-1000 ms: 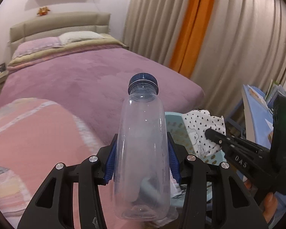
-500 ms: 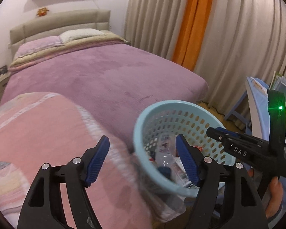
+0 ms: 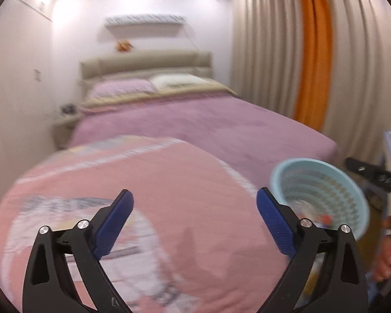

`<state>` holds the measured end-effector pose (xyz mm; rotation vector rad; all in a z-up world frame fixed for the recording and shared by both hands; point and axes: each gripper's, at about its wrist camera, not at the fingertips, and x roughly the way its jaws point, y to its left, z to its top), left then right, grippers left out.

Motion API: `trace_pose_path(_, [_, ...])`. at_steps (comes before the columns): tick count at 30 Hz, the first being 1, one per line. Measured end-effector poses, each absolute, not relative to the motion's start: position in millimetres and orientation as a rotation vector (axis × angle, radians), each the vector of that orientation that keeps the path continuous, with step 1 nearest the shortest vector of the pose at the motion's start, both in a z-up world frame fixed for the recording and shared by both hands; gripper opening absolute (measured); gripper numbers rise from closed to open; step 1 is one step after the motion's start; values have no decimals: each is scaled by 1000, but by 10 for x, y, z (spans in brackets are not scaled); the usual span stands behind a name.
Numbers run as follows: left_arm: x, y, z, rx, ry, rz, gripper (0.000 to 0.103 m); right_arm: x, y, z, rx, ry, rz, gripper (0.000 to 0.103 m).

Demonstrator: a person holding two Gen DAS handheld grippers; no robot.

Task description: Collect trash

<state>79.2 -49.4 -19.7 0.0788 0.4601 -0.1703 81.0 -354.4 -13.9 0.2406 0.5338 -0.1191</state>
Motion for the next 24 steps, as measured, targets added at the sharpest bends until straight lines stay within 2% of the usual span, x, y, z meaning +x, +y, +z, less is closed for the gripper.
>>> trace_pose_path(3, [732,-479,-207,124,402,-111,95,746,-3365,-93,168,483,-150,61])
trace_pose_path(8, [712,-318,-270,46,385,-115,95,644,-3112,-79,83,414,-203,66])
trace_pose_path(24, [717,-372,-375,36,406,-153,95,682,-2986,-140,79,397,-207,66])
